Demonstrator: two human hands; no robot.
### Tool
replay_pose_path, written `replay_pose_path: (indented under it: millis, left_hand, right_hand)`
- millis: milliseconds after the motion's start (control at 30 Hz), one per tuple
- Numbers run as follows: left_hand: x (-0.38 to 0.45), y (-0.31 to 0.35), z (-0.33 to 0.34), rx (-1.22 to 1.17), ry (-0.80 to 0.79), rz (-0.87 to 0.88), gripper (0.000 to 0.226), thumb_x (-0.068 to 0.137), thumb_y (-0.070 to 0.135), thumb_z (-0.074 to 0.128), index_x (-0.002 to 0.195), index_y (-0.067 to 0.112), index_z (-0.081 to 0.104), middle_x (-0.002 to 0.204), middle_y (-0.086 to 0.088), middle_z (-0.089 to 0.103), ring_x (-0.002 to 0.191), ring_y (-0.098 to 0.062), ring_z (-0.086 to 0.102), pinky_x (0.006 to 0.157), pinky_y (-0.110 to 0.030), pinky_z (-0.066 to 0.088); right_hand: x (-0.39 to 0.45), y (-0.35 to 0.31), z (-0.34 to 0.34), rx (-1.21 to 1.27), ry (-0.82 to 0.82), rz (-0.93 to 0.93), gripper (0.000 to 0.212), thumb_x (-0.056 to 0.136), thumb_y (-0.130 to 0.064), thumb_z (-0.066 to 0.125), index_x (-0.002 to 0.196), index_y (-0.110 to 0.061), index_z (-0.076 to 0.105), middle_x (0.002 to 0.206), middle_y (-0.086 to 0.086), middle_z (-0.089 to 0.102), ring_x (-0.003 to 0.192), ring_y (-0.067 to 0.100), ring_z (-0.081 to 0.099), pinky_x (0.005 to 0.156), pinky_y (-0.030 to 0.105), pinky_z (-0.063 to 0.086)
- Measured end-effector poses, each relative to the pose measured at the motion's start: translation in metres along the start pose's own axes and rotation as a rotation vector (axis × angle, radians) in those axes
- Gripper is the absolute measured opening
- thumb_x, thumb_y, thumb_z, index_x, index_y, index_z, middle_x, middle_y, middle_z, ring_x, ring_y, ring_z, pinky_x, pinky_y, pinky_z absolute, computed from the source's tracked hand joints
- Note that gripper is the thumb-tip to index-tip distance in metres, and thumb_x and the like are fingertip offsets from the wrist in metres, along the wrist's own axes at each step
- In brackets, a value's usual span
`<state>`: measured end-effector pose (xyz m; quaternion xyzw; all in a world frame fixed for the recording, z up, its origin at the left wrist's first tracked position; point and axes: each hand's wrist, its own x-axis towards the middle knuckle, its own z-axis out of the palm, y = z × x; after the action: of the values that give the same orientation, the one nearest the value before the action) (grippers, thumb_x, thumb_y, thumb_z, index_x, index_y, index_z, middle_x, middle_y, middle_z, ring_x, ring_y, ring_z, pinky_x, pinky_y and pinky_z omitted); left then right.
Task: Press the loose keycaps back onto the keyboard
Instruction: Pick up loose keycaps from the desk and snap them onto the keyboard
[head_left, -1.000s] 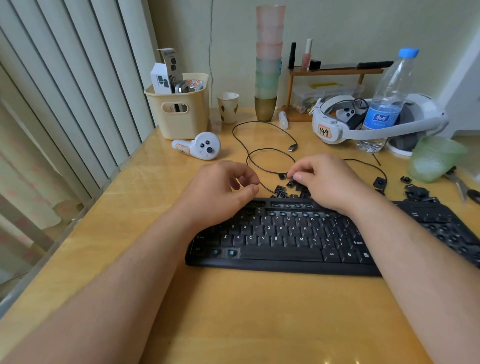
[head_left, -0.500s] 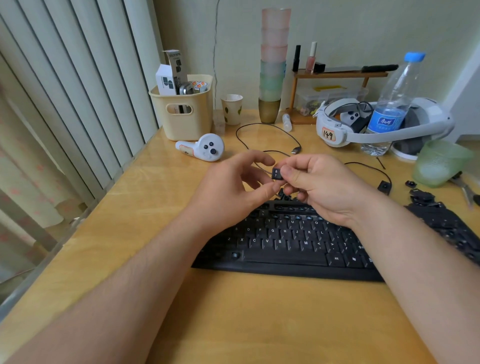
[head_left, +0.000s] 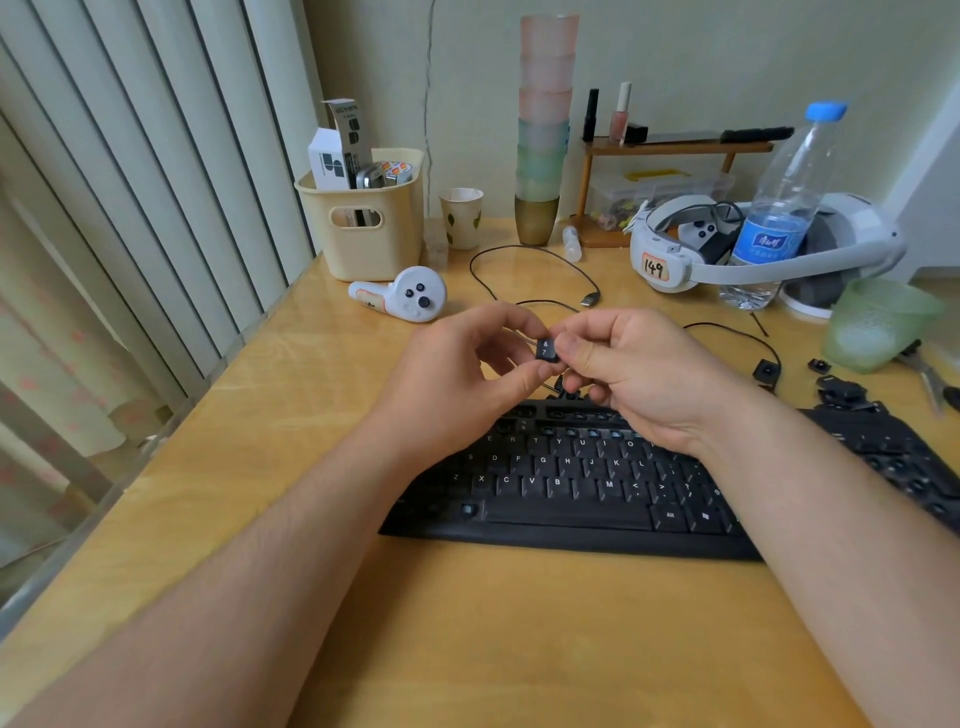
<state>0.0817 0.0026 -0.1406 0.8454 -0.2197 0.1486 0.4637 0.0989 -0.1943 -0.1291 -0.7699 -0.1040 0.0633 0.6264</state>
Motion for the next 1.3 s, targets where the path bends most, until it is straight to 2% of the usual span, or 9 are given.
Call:
replay_pose_path:
  millis: [167,300,633,767,833,933,1033,1167,1300]
  left_hand:
    - [0.002,-0.005,-0.005,0.038,0.007,-0.037,0.016,0.089,0.032,0.081,0.102,0.03,0.071,0.086,0.014,0.074,0.085,-0.005,0.069,0.072,-0.006,0.042]
    - [0.004,-0.011,-0.011,0.009,-0.011,-0.09,0.007,0.091,0.032,0.079,0.09,0.028,0.074,0.083,0.013,0.074,0.076,0.001,0.065,0.072,-0.01,0.044]
    - [0.006,-0.017,-0.011,-0.173,-0.099,-0.131,0.009,0.092,0.024,0.076,0.093,0.021,0.067,0.081,0.004,0.068,0.072,-0.008,0.057,0.071,-0.028,0.045]
    - [0.005,-0.015,-0.011,-0.24,-0.106,-0.134,0.015,0.09,0.027,0.07,0.102,0.019,0.065,0.088,-0.002,0.071,0.091,-0.034,0.067,0.087,-0.044,0.052]
    - [0.004,-0.015,-0.012,-0.239,-0.111,-0.143,0.014,0.093,0.025,0.069,0.105,0.019,0.064,0.09,-0.001,0.074,0.098,-0.035,0.067,0.092,-0.046,0.052]
    - [0.003,-0.014,-0.013,-0.234,-0.105,-0.161,0.011,0.097,0.021,0.068,0.107,0.022,0.064,0.092,-0.001,0.074,0.09,-0.021,0.065,0.091,-0.045,0.051]
    - [0.002,-0.01,-0.014,-0.237,-0.099,-0.197,0.012,0.099,0.021,0.069,0.109,0.022,0.064,0.095,-0.001,0.076,0.094,-0.026,0.069,0.092,-0.047,0.053]
    - [0.002,-0.006,-0.012,-0.186,-0.077,-0.214,0.015,0.096,0.022,0.073,0.108,0.023,0.065,0.093,-0.003,0.078,0.069,-0.008,0.058,0.066,-0.022,0.047]
    - [0.001,-0.005,-0.007,-0.068,-0.098,-0.194,0.015,0.095,0.023,0.073,0.106,0.029,0.065,0.088,0.007,0.078,0.067,-0.005,0.061,0.065,-0.017,0.047]
  right_hand:
    - [-0.002,0.0,0.002,-0.136,0.086,-0.131,0.012,0.096,-0.014,0.072,0.098,-0.026,0.075,0.08,-0.005,0.074,0.07,0.009,0.064,0.072,0.031,0.053]
    - [-0.005,-0.002,0.006,-0.574,0.179,-0.347,0.016,0.088,-0.025,0.081,0.093,-0.038,0.076,0.08,-0.022,0.069,0.077,-0.001,0.064,0.072,0.012,0.046]
    - [0.001,0.007,0.015,-0.346,0.113,-0.267,0.032,0.08,-0.009,0.086,0.094,-0.036,0.076,0.087,-0.012,0.074,0.086,0.006,0.071,0.088,0.034,0.061]
    - [-0.002,0.005,0.014,-0.409,0.129,-0.314,0.03,0.083,-0.014,0.085,0.093,-0.039,0.074,0.086,-0.012,0.07,0.084,0.003,0.067,0.084,0.027,0.057]
    - [-0.003,0.004,0.013,-0.495,0.139,-0.36,0.03,0.085,-0.015,0.083,0.096,-0.04,0.072,0.089,-0.017,0.067,0.084,-0.002,0.064,0.082,0.02,0.054]
    - [-0.005,0.003,0.013,-0.543,0.144,-0.367,0.027,0.085,-0.018,0.084,0.096,-0.039,0.072,0.086,-0.02,0.068,0.084,-0.003,0.066,0.082,0.024,0.057]
    - [-0.007,0.002,0.011,-0.549,0.154,-0.372,0.024,0.083,-0.021,0.086,0.098,-0.036,0.074,0.084,-0.017,0.07,0.084,0.001,0.067,0.082,0.025,0.058]
    - [-0.009,-0.001,0.008,-0.613,0.14,-0.391,0.023,0.082,-0.023,0.086,0.096,-0.039,0.076,0.081,-0.017,0.07,0.08,0.001,0.066,0.075,0.021,0.054]
    - [-0.012,-0.005,0.004,-0.716,0.099,-0.317,0.017,0.083,-0.026,0.084,0.093,-0.038,0.077,0.076,-0.016,0.07,0.073,0.0,0.063,0.065,0.016,0.047]
